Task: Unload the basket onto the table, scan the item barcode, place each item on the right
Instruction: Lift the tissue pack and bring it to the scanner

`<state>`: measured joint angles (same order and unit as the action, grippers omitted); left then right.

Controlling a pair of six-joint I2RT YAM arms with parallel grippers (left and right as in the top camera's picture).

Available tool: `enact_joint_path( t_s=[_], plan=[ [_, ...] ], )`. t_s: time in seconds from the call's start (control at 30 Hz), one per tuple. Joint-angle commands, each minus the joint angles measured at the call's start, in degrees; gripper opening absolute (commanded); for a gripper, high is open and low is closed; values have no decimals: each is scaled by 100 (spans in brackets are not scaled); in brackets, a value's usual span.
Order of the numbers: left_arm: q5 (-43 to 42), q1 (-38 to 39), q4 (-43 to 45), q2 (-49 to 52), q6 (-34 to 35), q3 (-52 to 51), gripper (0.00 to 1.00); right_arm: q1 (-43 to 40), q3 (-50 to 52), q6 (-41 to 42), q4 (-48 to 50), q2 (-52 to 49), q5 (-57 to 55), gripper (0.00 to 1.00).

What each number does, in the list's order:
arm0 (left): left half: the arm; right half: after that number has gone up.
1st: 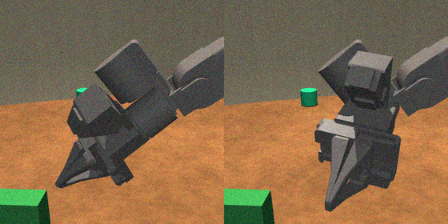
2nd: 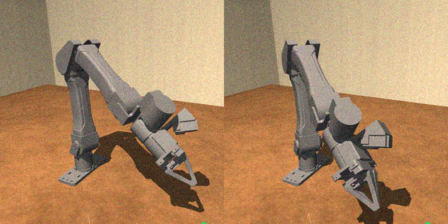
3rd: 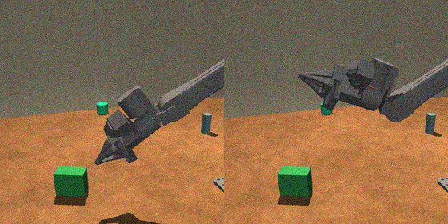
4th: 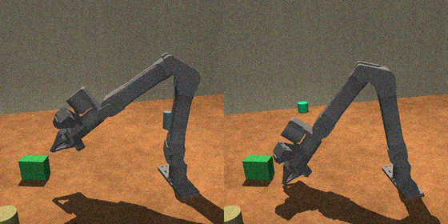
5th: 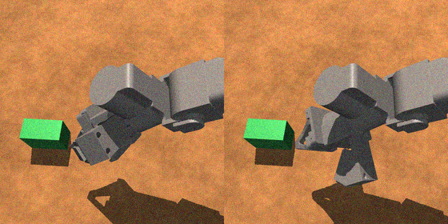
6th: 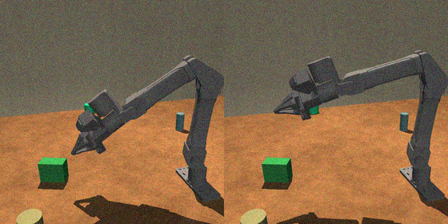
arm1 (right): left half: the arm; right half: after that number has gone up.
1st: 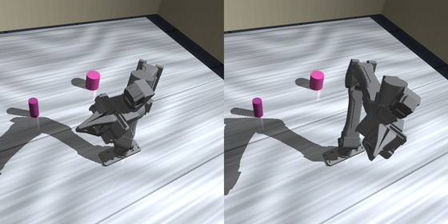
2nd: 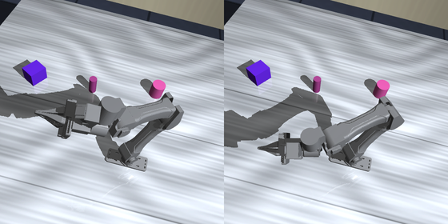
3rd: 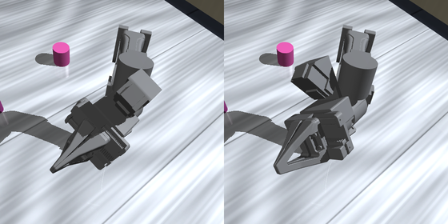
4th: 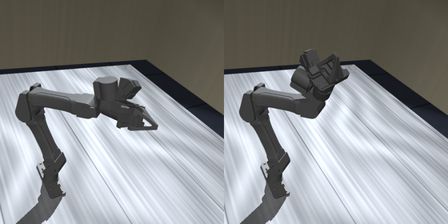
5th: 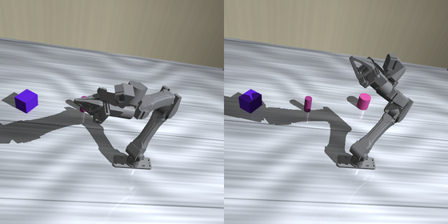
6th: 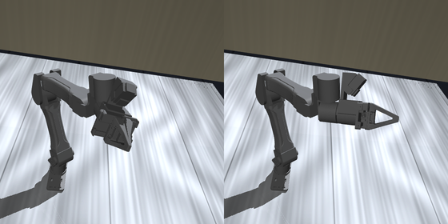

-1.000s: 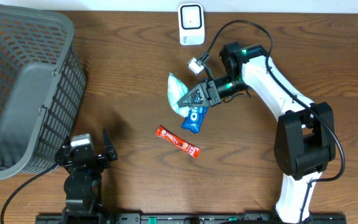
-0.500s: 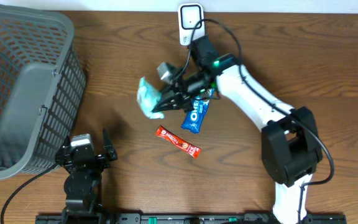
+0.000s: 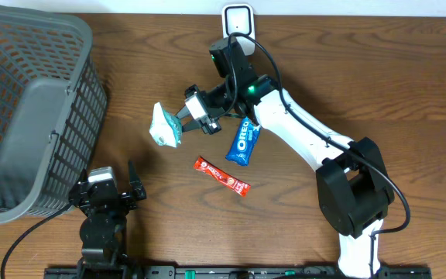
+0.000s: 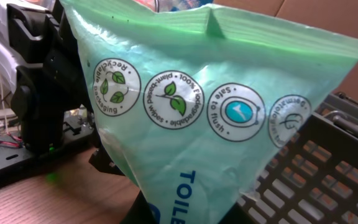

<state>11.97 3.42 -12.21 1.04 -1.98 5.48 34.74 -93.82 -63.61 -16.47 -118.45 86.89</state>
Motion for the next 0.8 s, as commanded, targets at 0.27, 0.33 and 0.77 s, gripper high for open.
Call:
enact_joint_path(
  t_s=[0.27,0.33,0.77],
  plan=[
    [33,-24,-33,-2,-96,-149,98,-861,-98,820,-107,4,260,1],
    [33,-24,-33,-2,-96,-149,98,-1016,-98,894,-402,4,260,1],
    [31,-24,-33,-2,-96,-149,98,-1530,-98,1657,-4135,9,-1097,1]
  ],
)
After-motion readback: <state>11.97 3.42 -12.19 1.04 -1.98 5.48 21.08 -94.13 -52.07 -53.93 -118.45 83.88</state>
